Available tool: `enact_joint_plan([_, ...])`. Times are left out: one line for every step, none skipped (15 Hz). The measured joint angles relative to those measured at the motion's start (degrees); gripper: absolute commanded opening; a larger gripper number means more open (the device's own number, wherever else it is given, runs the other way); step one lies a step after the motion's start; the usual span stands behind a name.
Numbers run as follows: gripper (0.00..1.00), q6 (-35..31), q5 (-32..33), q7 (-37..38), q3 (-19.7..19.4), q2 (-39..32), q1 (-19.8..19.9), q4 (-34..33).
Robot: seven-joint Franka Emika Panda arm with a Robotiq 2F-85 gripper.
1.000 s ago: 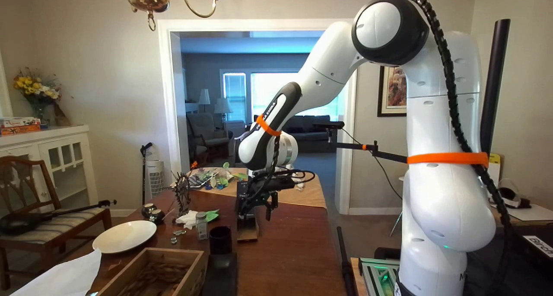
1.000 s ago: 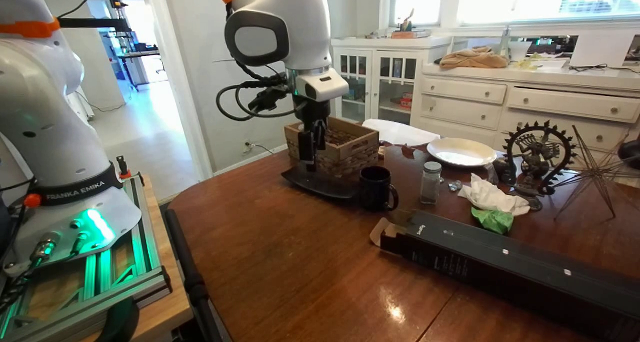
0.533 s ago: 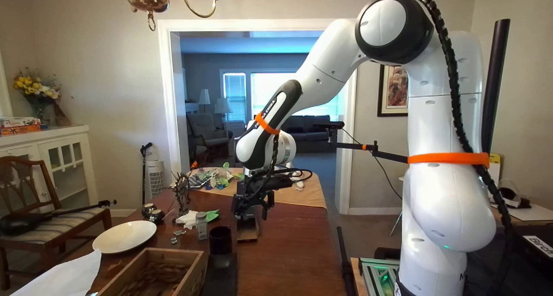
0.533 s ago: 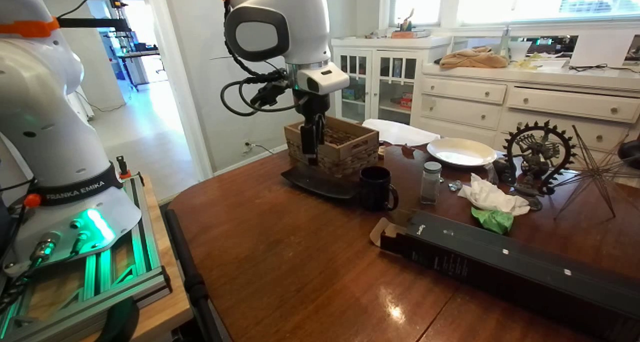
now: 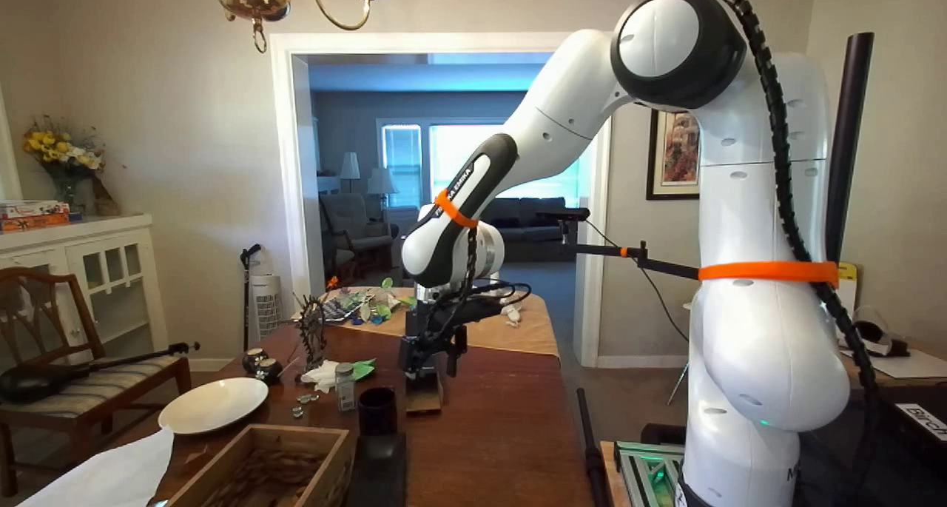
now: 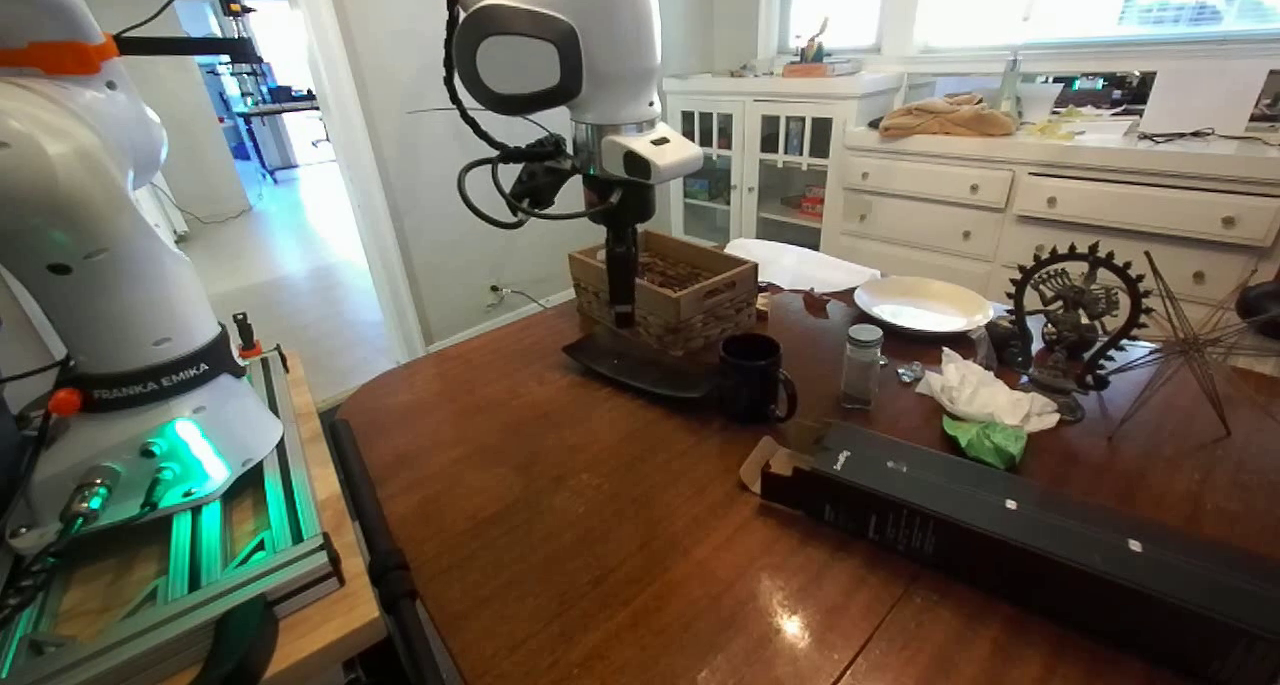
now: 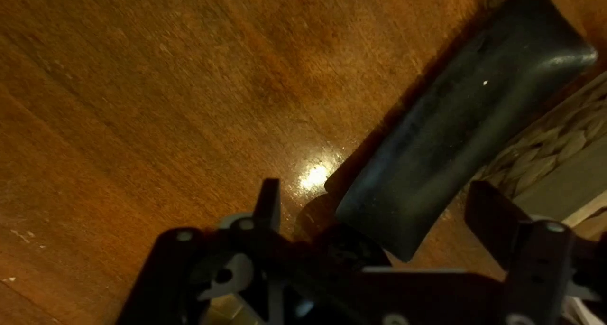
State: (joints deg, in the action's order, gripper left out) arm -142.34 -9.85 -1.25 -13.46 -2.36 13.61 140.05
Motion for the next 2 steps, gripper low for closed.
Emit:
enact_joint_plan([1.00,0.87,0.00,-1.92,-0.07,0.15,0.06,-0.19])
enact_joint_plan([1.00,1.26,0.00,-3.38,-0.20,0.34,0.13,-0.26])
